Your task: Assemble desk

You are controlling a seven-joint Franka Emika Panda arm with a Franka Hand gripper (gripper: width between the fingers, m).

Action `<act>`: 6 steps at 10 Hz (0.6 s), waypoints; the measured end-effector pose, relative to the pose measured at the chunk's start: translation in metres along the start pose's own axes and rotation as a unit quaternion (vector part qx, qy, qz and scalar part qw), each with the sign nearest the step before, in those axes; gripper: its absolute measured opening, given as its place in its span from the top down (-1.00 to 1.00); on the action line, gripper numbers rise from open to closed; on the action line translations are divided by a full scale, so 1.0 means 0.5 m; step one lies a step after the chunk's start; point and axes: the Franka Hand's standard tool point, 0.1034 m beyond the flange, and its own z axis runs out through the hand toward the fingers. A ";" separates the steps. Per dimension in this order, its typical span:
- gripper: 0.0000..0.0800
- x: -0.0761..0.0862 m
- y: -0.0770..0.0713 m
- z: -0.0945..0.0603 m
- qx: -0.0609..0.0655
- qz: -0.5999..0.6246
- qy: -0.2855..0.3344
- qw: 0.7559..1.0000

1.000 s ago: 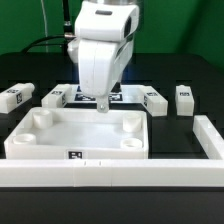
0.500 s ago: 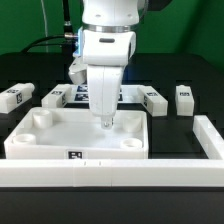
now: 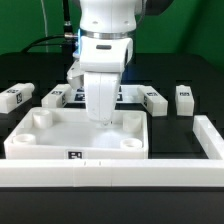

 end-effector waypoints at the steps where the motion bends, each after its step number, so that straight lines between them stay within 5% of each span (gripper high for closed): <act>1: 0.73 0.000 0.000 0.000 0.000 0.000 0.000 1.000; 6: 0.86 0.000 0.002 -0.001 -0.002 0.001 0.000 1.000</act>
Offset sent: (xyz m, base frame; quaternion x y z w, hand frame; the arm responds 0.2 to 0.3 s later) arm 0.0000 0.0000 0.0000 0.0000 0.0000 0.0000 1.0000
